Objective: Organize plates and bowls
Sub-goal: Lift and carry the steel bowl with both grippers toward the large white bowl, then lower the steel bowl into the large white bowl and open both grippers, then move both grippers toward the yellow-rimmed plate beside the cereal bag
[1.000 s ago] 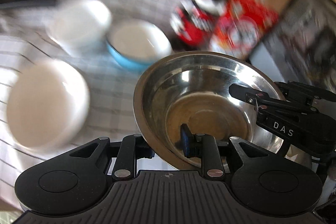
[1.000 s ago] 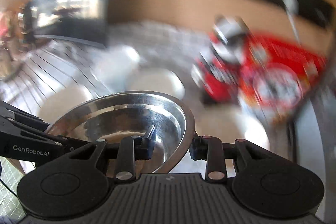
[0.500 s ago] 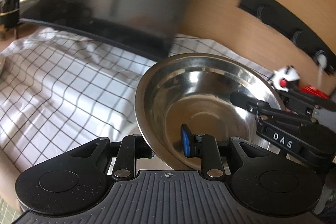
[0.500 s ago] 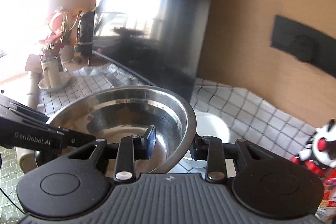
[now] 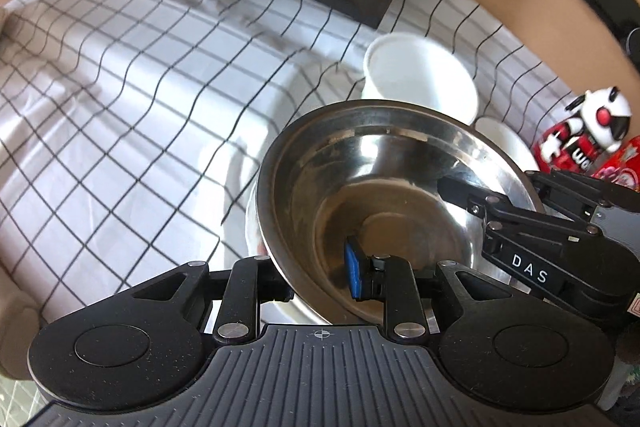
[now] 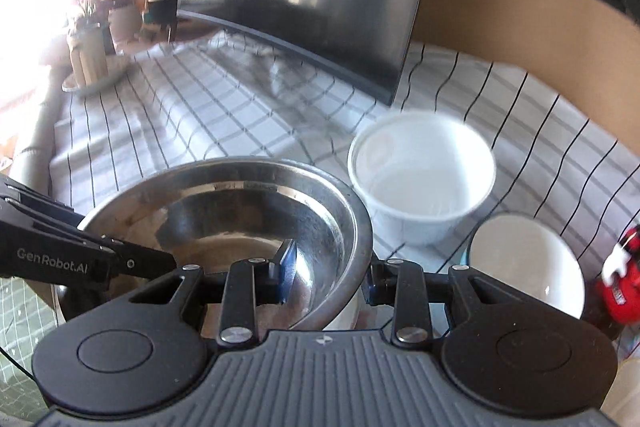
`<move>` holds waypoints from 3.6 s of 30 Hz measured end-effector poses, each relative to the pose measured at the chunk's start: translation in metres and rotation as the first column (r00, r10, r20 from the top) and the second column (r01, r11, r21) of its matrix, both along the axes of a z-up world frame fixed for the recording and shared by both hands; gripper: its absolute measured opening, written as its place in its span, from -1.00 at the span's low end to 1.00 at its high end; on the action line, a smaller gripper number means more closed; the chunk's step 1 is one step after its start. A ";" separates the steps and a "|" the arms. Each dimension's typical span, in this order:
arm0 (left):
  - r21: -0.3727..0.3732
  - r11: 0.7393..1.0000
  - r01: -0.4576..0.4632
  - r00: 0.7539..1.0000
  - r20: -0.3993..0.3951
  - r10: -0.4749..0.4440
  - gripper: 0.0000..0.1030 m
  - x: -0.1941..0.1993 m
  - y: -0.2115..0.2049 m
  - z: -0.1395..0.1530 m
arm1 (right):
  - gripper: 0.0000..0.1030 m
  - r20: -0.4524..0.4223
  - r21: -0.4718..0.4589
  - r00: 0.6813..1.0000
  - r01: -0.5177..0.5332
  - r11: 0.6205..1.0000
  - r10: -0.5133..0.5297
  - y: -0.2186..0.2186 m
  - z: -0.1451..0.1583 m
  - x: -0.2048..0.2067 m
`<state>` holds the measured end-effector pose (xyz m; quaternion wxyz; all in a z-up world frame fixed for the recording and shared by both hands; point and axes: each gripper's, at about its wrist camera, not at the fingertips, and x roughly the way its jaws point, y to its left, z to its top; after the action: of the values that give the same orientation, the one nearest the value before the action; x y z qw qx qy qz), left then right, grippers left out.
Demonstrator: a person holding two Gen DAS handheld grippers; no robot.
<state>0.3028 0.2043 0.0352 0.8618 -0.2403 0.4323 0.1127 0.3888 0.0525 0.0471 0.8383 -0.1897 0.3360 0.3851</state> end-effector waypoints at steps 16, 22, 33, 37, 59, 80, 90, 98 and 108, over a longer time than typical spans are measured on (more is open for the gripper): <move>0.038 0.999 0.000 1.000 -0.025 0.001 -0.63 0.010 -0.005 -0.020 | -0.38 -0.041 -0.096 0.998 0.038 0.995 -0.042 -0.007 -0.046 0.002; 0.045 0.999 -0.014 0.999 -0.044 0.016 -0.63 0.014 -0.004 -0.020 | -0.38 -0.057 -0.105 0.997 0.039 0.994 -0.045 -0.007 -0.052 0.004; 0.028 0.998 -0.048 0.999 -0.011 0.049 -0.65 0.015 0.008 -0.023 | -0.37 -0.052 -0.100 0.997 0.051 0.994 -0.056 -0.001 -0.054 0.007; 0.020 0.998 -0.064 0.998 -0.007 0.064 -0.69 0.016 0.014 -0.024 | -0.38 -0.053 -0.094 0.996 0.062 0.994 -0.067 0.001 -0.056 0.009; -0.029 0.997 -0.074 0.996 0.051 0.075 -0.44 -0.003 0.021 -0.001 | -0.32 -0.051 -0.115 0.994 0.091 0.989 -0.097 -0.004 -0.047 0.012; 0.092 0.992 -0.089 0.995 -0.039 0.093 -0.32 0.007 0.024 -0.006 | -0.25 0.001 -0.028 0.990 0.144 0.989 -0.144 -0.032 -0.023 -0.001; 0.061 0.997 0.037 0.932 0.359 -0.056 -0.32 0.042 -0.038 0.093 | 0.34 0.246 0.185 0.884 0.359 0.915 -0.397 -0.143 0.040 -0.025; 0.009 0.957 0.291 0.841 0.475 -0.260 -0.64 0.096 -0.136 0.106 | 0.35 0.276 0.179 0.793 0.513 0.840 -0.543 -0.241 0.065 -0.002; -0.069 0.879 0.472 0.846 0.315 -0.430 -0.66 0.157 -0.246 0.031 | 0.29 0.007 0.122 0.710 0.699 0.705 -0.704 -0.324 0.000 0.050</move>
<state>0.4602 -0.0420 0.0661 0.8982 -0.2072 0.3526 -0.1613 0.4387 -0.2711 0.0474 0.9395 -0.0114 0.3387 0.0504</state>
